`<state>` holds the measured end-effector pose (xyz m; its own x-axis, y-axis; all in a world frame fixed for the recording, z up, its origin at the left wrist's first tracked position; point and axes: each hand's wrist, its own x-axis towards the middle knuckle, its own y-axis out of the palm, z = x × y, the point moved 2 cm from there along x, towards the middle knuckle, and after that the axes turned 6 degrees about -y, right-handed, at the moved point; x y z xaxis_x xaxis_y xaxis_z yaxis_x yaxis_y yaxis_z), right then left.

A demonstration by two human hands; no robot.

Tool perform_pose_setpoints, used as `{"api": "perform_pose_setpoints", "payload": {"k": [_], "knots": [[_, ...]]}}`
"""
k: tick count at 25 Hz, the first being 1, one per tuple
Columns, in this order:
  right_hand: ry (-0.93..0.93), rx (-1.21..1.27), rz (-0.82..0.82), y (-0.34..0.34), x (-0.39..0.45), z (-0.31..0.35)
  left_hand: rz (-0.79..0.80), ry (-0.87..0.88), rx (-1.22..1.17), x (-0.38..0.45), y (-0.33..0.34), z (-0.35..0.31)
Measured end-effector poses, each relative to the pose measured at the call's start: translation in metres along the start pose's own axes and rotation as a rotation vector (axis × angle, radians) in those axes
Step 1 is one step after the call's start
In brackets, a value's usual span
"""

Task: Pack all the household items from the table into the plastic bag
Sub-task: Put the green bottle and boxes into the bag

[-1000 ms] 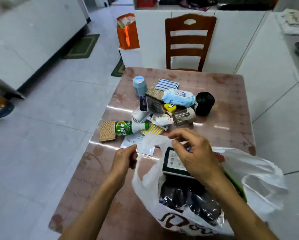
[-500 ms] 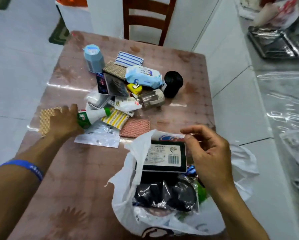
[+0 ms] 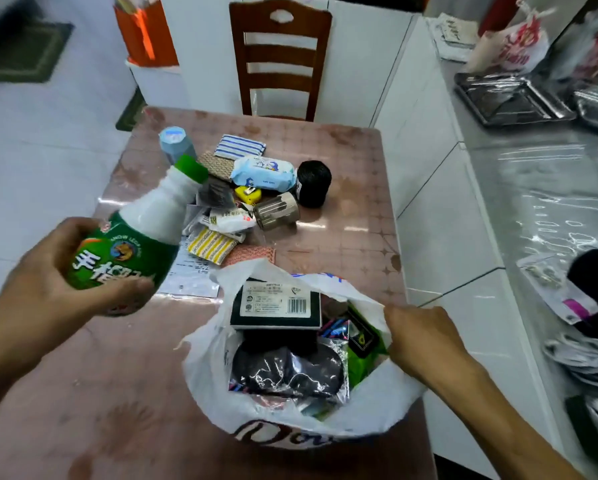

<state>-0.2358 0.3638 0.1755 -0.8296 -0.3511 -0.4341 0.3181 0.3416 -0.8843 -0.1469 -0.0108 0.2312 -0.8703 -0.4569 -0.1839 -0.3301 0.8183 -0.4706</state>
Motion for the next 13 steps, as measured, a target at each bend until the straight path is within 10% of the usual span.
{"api": "perform_pose_setpoints", "payload": {"k": [4, 7, 13], "knots": [[0.16, 0.724, -0.492, -0.021, -0.015, -0.044, 0.262, 0.161, 0.07, -0.043, 0.064, -0.073], [-0.052, 1.378, -0.55, -0.034, -0.029, -0.056, 0.431, 0.246, 0.279, -0.05, 0.13, -0.066], [-0.355, 1.435, -0.594, -0.045, -0.044, -0.047, 0.575, 0.573, 0.737, -0.035, 0.254, -0.038]]}}
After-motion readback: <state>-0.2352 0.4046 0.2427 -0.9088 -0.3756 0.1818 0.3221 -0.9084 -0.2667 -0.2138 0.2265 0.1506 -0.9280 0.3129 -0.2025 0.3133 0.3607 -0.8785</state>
